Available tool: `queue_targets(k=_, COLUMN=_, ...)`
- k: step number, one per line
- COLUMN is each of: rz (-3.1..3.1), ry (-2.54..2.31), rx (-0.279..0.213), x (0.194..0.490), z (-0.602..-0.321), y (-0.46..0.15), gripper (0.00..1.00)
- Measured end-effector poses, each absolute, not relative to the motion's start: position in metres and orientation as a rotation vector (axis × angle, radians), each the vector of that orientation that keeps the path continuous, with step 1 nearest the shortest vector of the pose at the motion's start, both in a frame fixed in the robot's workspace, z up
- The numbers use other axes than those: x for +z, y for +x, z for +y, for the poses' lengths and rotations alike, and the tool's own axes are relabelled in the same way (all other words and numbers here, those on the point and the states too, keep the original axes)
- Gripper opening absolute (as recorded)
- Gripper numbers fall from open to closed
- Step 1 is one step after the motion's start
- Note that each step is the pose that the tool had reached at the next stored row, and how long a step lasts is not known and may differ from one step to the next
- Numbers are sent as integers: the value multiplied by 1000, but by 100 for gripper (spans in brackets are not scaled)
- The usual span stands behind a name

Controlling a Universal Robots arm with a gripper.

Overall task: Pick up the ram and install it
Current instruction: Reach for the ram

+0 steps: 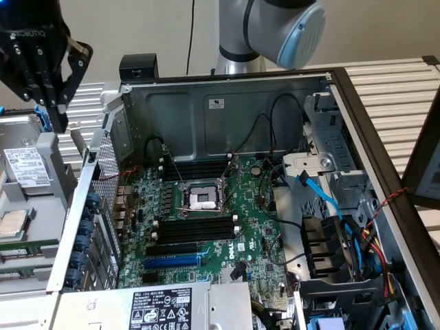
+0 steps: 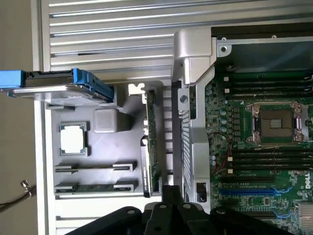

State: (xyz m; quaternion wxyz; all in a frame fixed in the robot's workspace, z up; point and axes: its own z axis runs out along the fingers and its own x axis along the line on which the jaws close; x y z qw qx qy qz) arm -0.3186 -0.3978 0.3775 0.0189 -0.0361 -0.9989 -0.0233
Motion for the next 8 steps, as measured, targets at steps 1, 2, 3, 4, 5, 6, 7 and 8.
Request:
queue_targets(k=1, rz=-3101, ry=-112, rx=-72, x=377, z=-398, y=-323, gripper=11)
queue_targets(k=2, rz=-3101, ry=-112, rx=-72, x=377, z=-398, y=-328, gripper=11)
queue_targets(k=3, rz=-3101, ry=-112, rx=-72, x=376, z=-398, y=-332, gripper=11)
queue_targets(k=4, rz=-3101, ry=-112, rx=-72, x=376, z=-398, y=-337, gripper=11)
queue_targets(k=5, rz=-3101, ry=-112, rx=-72, x=376, z=-398, y=-341, gripper=11)
queue_targets(k=6, rz=-3101, ry=-112, rx=-72, x=375, z=-398, y=-346, gripper=11)
queue_targets(k=7, rz=-3101, ry=-112, rx=-72, x=375, z=-398, y=-350, gripper=11)
queue_targets(k=8, rz=-3101, ry=-112, rx=-72, x=375, z=-398, y=-355, gripper=11)
